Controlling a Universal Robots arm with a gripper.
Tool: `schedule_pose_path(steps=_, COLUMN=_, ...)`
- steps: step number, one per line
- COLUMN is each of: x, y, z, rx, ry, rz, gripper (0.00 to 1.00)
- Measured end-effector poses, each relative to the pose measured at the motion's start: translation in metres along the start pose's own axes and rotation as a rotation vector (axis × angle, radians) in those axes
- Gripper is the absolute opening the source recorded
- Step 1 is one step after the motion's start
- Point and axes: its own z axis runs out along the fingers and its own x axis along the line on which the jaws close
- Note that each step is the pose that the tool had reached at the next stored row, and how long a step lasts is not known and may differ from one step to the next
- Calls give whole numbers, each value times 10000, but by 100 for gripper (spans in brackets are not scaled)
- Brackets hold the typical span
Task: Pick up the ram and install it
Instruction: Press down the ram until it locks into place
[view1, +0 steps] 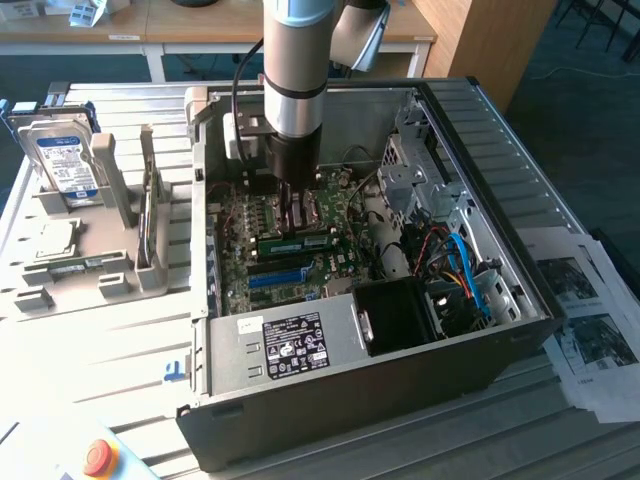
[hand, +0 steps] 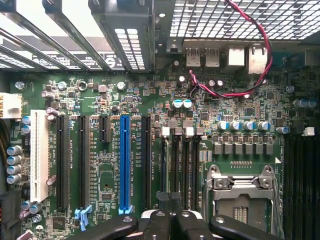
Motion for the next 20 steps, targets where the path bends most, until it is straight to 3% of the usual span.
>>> schedule_pose_path(steps=20, x=3, y=0, z=22, rx=0, ry=1, rz=1, gripper=10)
